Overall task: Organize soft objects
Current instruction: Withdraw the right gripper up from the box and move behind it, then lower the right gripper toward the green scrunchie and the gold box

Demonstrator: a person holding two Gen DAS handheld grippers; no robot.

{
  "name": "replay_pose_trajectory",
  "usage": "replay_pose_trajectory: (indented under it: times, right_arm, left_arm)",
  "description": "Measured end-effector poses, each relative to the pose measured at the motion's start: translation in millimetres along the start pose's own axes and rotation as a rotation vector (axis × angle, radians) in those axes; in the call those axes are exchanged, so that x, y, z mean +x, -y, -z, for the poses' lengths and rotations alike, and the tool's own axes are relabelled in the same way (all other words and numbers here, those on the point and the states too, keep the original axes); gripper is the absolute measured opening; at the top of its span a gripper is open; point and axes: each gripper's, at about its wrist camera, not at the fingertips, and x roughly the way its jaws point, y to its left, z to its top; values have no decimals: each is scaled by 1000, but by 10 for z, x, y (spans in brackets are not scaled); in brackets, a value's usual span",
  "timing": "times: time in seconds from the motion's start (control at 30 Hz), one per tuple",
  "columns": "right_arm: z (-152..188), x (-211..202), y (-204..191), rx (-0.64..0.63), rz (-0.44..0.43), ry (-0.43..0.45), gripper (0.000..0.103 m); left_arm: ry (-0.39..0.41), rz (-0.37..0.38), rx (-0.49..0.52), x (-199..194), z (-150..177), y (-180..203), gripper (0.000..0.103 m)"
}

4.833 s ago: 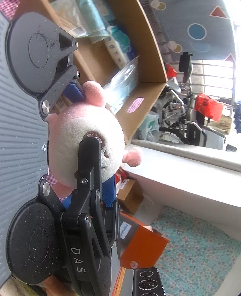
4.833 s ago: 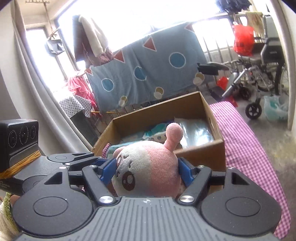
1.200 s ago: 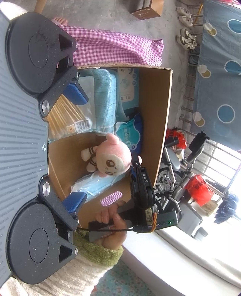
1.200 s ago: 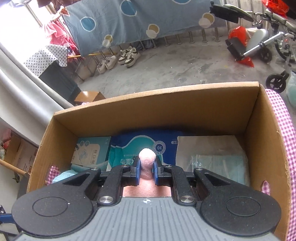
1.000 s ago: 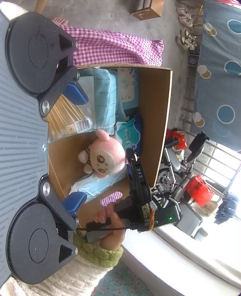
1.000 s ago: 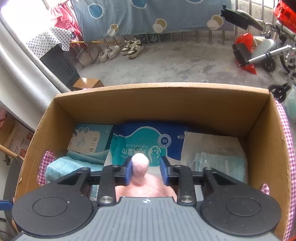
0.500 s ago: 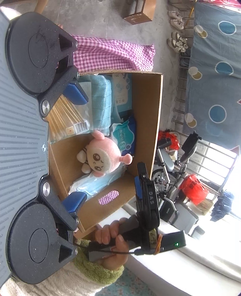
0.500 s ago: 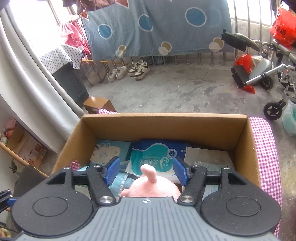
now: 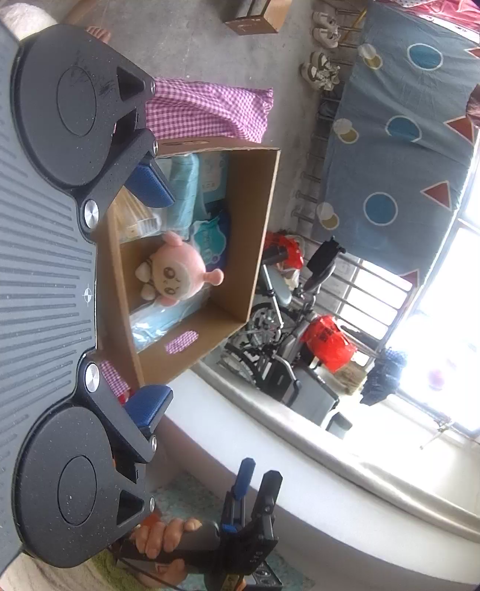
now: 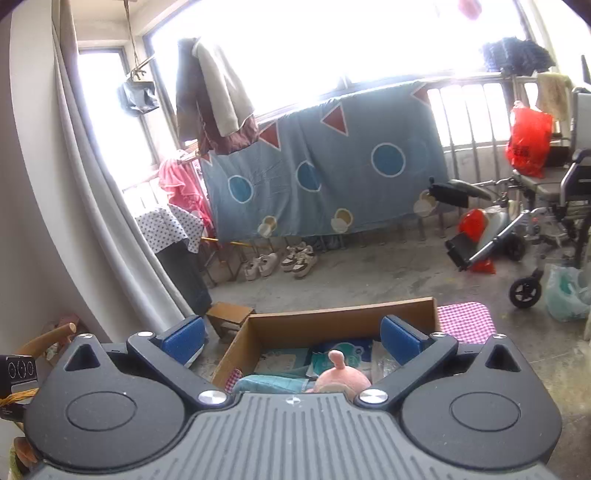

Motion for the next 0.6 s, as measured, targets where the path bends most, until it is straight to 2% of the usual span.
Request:
replay_pose_trajectory:
  times: [0.07,0.13,0.33,0.47,0.6]
  right_arm:
    - [153,-126,-46,-3,35,-12,103]
    - [352,-183,-89,2,107,-58,103]
    - [1056,-162,-151,-15,286,-145,103]
    - [1458,-117,-127,0,322,-218,103]
    - [1670,-121,-90,-8,406,-205,103]
  left_arm:
    - [-34,13,9,-49,92,17,102]
    - [-76,13,22,-46,205,30,102]
    - [-227,-40,98,140,704,80,102]
    - [-340,-39,120,336,1002,115,102]
    - [-407,-9,146,493,1231,183,102]
